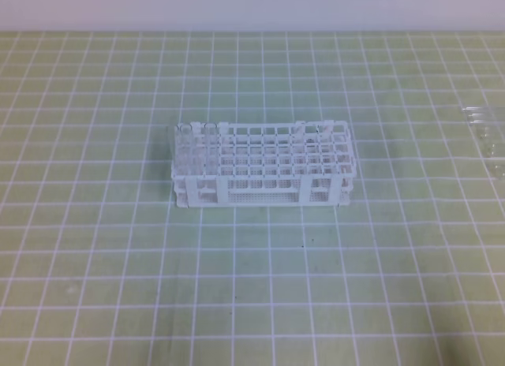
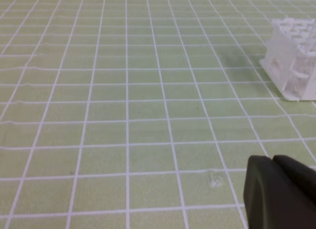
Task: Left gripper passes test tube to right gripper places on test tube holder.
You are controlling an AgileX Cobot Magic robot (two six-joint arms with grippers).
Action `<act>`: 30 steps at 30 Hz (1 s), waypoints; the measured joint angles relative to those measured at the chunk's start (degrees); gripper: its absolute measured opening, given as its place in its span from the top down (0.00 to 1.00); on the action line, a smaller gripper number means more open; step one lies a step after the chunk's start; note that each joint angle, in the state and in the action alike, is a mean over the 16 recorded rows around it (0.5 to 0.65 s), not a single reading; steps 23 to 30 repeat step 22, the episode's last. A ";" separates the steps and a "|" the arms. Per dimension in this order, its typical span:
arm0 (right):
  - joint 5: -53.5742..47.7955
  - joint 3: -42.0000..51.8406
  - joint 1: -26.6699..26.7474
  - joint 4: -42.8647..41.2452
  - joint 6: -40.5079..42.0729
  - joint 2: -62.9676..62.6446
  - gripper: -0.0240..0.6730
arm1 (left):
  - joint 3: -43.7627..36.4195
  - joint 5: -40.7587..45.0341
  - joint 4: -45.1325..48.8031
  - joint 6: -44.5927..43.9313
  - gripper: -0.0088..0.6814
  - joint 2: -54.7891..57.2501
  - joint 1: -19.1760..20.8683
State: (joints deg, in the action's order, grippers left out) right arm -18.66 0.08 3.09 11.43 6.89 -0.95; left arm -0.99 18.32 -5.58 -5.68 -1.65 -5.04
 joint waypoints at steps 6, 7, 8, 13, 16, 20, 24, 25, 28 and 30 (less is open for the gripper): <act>0.00 0.00 0.00 0.00 0.00 0.00 0.99 | -0.08 -0.05 0.00 -0.03 0.99 -0.11 0.00; 0.00 0.00 0.00 0.00 0.00 0.00 0.99 | -0.08 -0.05 0.00 -0.03 0.99 -0.11 0.00; 0.00 0.00 0.00 0.00 0.00 0.00 0.99 | -0.08 -0.05 0.00 -0.04 0.99 -0.11 0.00; 0.00 0.00 0.00 0.00 0.00 0.02 0.99 | 0.00 0.00 0.00 -0.05 0.99 -0.11 0.00; 0.00 0.00 0.00 0.00 0.00 0.02 0.99 | 0.02 0.01 0.00 -0.05 0.99 -0.10 0.00; 0.00 0.00 0.00 0.00 0.00 0.03 0.99 | -0.01 0.00 0.00 -0.05 0.99 -0.17 0.00; 0.00 0.00 0.00 0.00 0.00 0.04 0.99 | 0.04 0.03 0.00 -0.05 0.99 -0.13 0.00; 0.00 0.00 0.00 0.00 0.00 0.04 0.99 | 0.04 0.03 0.00 -0.05 0.99 -0.13 0.00; 0.00 0.00 0.00 0.00 0.00 0.04 0.99 | 0.04 0.03 0.00 -0.05 0.99 -0.13 0.00; 0.00 0.00 0.00 0.00 0.00 0.04 0.99 | 0.04 0.03 0.00 -0.05 0.99 -0.13 0.00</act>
